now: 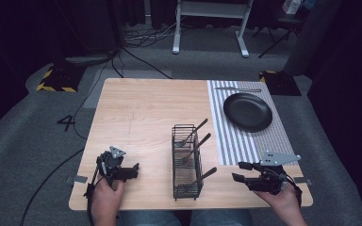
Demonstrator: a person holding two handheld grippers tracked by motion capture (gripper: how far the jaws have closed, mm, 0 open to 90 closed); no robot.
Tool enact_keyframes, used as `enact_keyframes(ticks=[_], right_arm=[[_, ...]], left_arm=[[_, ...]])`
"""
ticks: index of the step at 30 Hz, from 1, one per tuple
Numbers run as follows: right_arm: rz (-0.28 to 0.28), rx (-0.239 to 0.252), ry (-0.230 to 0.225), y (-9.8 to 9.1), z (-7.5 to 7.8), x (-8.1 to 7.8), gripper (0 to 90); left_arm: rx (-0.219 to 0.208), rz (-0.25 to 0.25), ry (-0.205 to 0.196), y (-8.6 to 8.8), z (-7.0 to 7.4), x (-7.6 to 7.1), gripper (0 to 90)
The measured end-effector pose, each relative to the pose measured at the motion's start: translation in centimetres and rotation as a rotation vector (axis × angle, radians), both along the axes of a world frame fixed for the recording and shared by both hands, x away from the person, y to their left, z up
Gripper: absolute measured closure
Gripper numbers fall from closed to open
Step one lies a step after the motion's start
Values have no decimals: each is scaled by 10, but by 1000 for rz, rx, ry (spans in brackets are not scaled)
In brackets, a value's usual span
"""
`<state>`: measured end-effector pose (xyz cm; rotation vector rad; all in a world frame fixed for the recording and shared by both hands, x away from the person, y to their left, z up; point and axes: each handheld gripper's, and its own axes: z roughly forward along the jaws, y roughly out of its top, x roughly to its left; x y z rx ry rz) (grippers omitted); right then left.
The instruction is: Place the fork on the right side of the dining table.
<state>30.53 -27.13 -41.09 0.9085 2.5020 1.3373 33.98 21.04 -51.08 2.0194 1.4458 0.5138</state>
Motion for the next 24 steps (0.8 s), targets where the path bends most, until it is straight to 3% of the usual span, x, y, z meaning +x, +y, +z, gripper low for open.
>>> enact_keyframes(ticks=[5, 10, 24], right_arm=[[29, 27, 8, 4, 16, -10, 456], [57, 19, -1, 12, 28, -14, 459], [112, 21, -26, 28, 50, -20, 457]], left_arm=[[0, 0, 0, 0, 0, 0, 2], [0, 0, 0, 0, 0, 0, 2], [0, 0, 0, 0, 0, 0, 2]])
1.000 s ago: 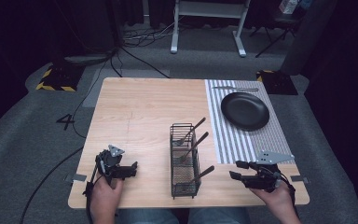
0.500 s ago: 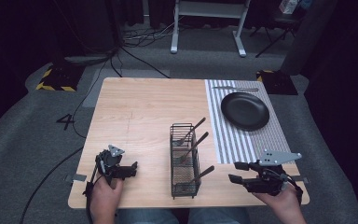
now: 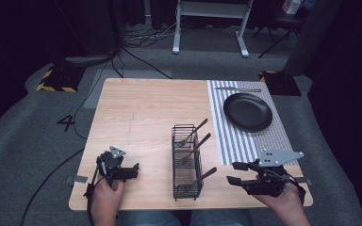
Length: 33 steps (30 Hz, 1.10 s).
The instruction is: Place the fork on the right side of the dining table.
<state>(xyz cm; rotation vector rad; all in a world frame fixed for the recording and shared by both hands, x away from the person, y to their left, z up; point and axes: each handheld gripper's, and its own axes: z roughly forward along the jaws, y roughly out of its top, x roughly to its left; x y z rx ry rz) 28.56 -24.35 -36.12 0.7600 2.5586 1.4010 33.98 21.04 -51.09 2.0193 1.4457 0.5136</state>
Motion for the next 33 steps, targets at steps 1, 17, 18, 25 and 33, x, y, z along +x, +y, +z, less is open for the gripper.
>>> enact_keyframes(ticks=[1, 17, 18, 25, 33], right_arm=[[2, 2, -2, 1, 1, 0, 457], [48, -35, -19, 33, 3, 1, 462], [47, -36, -15, 34, 3, 1, 463], [66, -33, -2, 43, 1, 5, 493], [94, -21, 42, 50, -5, 14, 605]], left_arm=[[0, 0, 0, 0, 0, 0, 2], [0, 0, 0, 0, 0, 0, 2], [0, 0, 0, 0, 0, 0, 2], [0, 0, 0, 0, 0, 0, 2], [0, 0, 0, 0, 0, 0, 2]])
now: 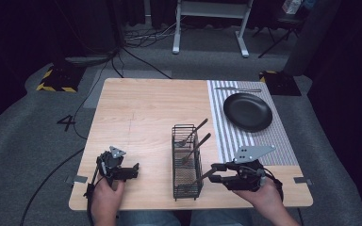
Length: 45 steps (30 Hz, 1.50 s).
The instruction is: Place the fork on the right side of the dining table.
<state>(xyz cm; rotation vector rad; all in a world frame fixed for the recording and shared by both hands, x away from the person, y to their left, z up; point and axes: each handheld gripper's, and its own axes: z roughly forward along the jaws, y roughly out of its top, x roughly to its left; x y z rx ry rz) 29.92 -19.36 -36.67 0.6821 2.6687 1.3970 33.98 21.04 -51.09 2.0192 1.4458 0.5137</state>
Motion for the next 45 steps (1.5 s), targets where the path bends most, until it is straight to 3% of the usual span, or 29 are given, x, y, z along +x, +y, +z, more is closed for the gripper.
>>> enact_keyframes(ticks=[17, 38, 45], right_arm=[[38, 9, 49, 11, -6, 6, 788], [12, 40, 20, 12, 1, 5, 864], [-4, 77, 10, 7, 8, 6, 865]], left_arm=[[2, -1, -1, 0, 0, 0, 2], [1, 0, -2, 0, 0, 0, 2], [2, -1, -1, 0, 0, 0, 2]])
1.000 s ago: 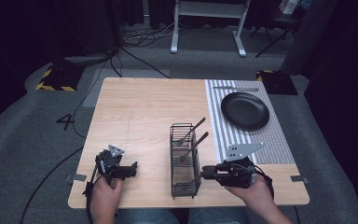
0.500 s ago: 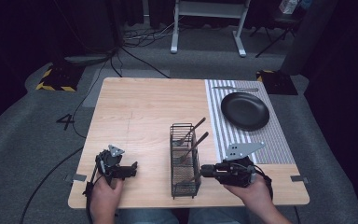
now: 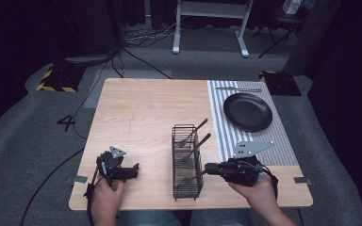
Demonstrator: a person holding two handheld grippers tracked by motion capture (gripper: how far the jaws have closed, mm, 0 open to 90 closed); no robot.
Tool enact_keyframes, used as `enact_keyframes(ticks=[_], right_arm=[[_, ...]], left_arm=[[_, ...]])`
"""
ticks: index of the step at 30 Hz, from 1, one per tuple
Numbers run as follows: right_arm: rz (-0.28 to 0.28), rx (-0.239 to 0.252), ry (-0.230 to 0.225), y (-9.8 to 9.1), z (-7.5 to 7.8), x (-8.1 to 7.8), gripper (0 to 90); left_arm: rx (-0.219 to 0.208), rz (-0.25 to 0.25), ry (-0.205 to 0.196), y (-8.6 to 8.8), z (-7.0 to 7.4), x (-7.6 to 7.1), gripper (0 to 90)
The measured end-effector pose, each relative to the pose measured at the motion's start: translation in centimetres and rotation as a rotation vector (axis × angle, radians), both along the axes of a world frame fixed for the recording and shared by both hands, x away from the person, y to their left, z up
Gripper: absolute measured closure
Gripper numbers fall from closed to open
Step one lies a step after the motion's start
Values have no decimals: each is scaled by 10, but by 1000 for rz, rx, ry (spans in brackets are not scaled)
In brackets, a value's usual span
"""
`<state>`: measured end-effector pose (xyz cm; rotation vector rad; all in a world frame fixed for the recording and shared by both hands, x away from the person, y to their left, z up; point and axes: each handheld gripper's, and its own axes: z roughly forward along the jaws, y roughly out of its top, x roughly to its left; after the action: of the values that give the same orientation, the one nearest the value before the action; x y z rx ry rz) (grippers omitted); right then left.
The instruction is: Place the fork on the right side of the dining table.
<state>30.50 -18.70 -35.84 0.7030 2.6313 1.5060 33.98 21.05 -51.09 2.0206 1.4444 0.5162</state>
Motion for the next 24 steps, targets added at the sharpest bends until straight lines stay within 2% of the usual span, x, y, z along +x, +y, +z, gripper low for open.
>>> enact_keyframes(ticks=[9, 16, 24], right_arm=[[-25, 26, -8, -6, 12, 0, 865], [-38, 46, -27, -11, 28, -3, 866], [-56, 71, -21, -21, 42, 2, 866]], left_arm=[[0, 0, 0, 0, 0, 0, 2], [0, 0, 0, 0, 0, 0, 2], [0, 0, 0, 0, 0, 0, 2]])
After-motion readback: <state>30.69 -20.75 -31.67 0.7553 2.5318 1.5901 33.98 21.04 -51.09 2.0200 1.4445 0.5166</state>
